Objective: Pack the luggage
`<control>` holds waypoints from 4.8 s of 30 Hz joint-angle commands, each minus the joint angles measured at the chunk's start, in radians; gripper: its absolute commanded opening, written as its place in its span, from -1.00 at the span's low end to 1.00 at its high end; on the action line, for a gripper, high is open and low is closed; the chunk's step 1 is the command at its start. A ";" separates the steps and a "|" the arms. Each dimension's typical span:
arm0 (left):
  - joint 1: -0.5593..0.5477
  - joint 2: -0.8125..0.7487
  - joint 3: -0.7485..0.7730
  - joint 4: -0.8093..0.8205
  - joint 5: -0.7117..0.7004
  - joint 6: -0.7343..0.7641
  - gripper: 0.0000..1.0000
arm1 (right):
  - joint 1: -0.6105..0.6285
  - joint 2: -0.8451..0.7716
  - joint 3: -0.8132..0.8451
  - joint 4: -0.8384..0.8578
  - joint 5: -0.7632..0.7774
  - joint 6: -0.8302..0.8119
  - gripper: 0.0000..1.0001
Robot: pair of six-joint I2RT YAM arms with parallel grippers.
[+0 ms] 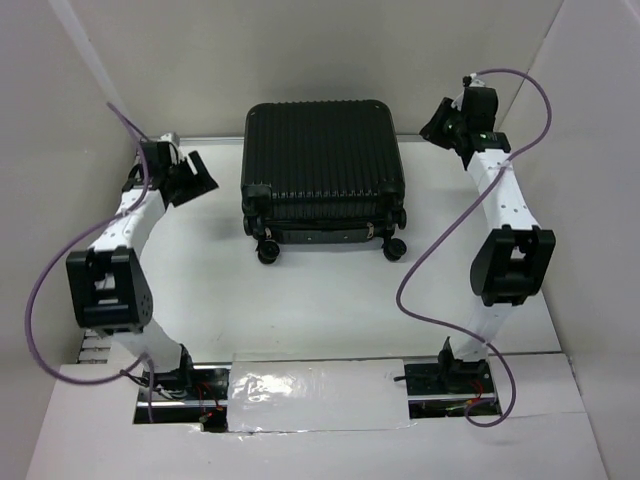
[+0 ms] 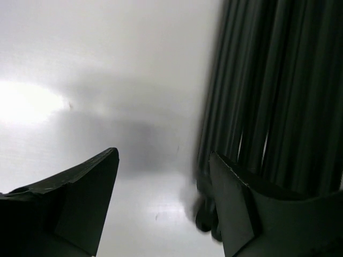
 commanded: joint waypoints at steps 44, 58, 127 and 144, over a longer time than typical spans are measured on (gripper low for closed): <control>0.003 0.204 0.840 -0.099 0.177 0.036 0.80 | 0.034 0.069 0.405 -0.153 0.106 -0.165 0.58; -0.564 -0.412 0.079 -0.165 0.175 0.046 0.72 | 0.234 -0.649 -0.592 -0.017 -0.187 0.019 0.50; -0.784 0.022 -0.081 0.002 -0.872 -0.166 0.40 | 0.471 -0.459 -0.820 0.149 0.290 0.032 0.21; -0.834 0.124 -0.002 0.001 -0.942 -0.168 0.02 | 0.431 -0.450 -0.820 0.158 0.281 -0.005 0.18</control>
